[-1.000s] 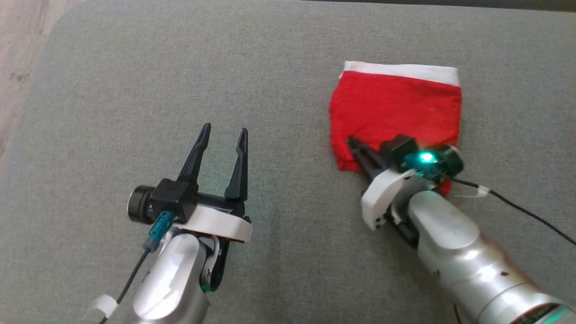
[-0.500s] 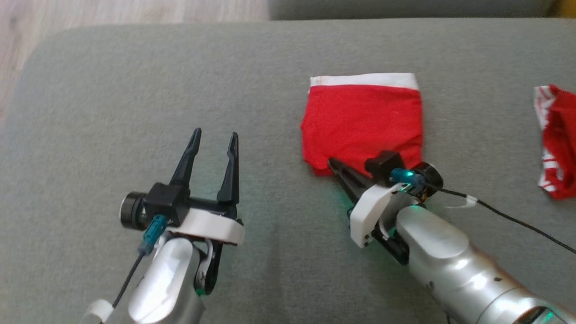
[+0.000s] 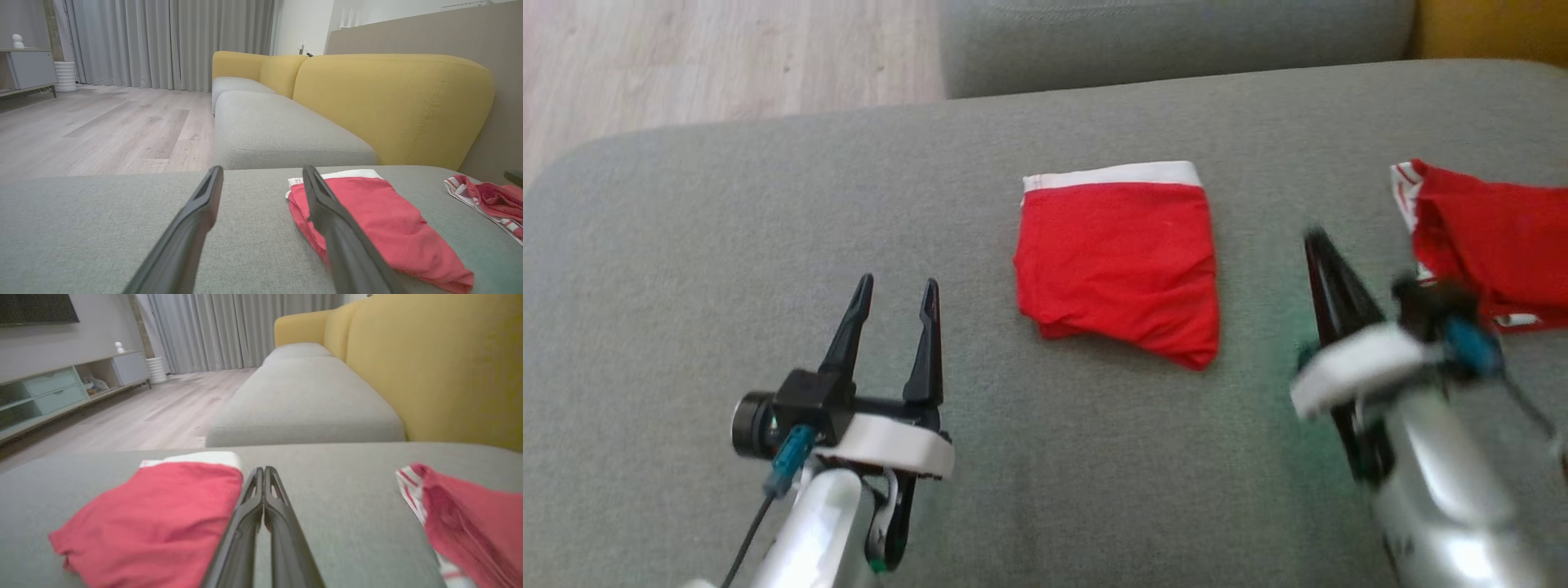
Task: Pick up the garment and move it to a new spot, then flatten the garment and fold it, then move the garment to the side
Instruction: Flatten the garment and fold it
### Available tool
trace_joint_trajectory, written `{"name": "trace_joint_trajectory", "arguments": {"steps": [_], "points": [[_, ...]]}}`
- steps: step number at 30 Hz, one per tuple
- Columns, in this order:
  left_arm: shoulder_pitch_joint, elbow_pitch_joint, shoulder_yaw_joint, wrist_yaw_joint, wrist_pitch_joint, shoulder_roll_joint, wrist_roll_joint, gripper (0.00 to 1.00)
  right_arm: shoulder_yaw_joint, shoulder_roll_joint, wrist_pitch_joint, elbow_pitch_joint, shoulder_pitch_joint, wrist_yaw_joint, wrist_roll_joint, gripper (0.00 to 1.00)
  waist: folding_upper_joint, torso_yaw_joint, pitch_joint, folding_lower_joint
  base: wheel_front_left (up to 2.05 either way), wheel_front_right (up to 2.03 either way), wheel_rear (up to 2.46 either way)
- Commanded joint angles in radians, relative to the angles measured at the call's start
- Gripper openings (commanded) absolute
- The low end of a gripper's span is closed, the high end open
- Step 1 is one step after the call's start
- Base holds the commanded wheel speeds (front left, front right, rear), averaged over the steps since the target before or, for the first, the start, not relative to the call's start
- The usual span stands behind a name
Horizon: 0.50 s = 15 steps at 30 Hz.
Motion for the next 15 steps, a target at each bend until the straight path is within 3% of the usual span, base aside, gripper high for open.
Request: {"name": "trace_joint_trajectory", "arguments": {"steps": [1, 6, 8, 15], "points": [[-0.013, -0.036, 0.043, 0.004, -0.009, 0.008, 0.002, 1.00, -0.005, 0.030, -0.010, -0.054, 0.016, -0.001, -0.031, 0.00, -0.0001, -0.013, -0.010, 0.0001, 0.00, 0.00, 0.00], [0.019, -0.045, 0.049, 0.004, -0.009, 0.008, -0.007, 1.00, -0.140, 0.074, -0.011, -0.150, 0.149, -0.001, -0.112, 0.00, -0.0001, -0.027, -0.016, 0.0001, 0.00, 0.00, 0.00], [0.026, -0.047, 0.047, 0.006, -0.009, 0.008, -0.010, 1.00, -0.158, 0.079, -0.011, -0.179, 0.177, -0.001, -0.128, 1.00, -0.0001, -0.028, -0.015, 0.0001, 0.00, 0.00, 0.00], [0.011, -0.047, 0.035, 0.004, -0.009, 0.008, -0.014, 1.00, -0.151, 0.080, -0.011, -0.210, 0.170, -0.001, -0.126, 1.00, -0.0001, -0.010, 0.010, 0.0001, 0.00, 0.00, 0.00]]}}
